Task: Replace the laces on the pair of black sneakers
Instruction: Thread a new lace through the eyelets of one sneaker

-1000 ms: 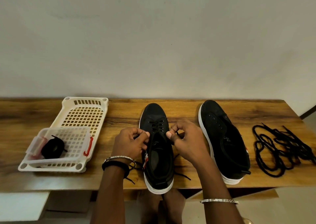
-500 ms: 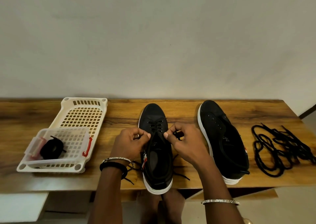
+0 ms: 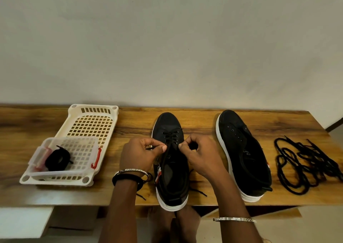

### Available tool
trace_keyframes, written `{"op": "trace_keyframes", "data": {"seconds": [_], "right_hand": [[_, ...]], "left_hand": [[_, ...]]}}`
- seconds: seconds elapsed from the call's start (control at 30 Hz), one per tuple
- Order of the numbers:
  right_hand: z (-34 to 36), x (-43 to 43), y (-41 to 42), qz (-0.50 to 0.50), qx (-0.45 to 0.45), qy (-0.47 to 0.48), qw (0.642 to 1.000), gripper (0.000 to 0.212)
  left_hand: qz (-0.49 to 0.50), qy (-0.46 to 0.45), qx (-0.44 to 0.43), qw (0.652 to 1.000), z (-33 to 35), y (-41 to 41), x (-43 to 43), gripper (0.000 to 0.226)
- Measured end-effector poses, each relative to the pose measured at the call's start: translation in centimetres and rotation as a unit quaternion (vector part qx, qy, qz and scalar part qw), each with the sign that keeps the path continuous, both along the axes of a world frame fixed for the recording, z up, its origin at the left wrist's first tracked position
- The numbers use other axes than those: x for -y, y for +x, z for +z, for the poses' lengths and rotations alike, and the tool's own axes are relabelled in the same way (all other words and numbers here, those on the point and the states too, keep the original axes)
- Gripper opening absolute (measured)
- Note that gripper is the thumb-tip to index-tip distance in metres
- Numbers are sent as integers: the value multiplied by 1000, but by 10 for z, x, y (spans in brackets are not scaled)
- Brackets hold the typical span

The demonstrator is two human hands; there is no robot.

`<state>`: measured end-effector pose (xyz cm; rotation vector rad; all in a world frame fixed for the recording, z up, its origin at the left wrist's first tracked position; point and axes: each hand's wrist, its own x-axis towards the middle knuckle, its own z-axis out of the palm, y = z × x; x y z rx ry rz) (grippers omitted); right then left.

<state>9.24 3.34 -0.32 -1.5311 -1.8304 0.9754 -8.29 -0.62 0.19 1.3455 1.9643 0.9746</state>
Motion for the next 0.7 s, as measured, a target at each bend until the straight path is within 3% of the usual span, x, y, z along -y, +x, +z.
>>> {"op": "trace_keyframes", "data": {"seconds": [0.17,0.3,0.43,0.5,0.7], "right_hand": [[5,2,14,39,-65,-86,993,24],[19,6,18,51,-226,-181,956,33],[29,2,17,5,-393,-180,902,30],[33,3,15,-3,-433,-171,885,28],[49,4,7,-37,-485,-117,866,25]], "left_hand": [[-27,-12,26,999,-11,-12,3,17],[-57,-1,227,972,-5,-18,1,25],[-34,49,375,925,7,-13,-2,27],[-25,77,421,904,12,-10,-2,24],[-16,133,449,884,33,-8,0,24]]}}
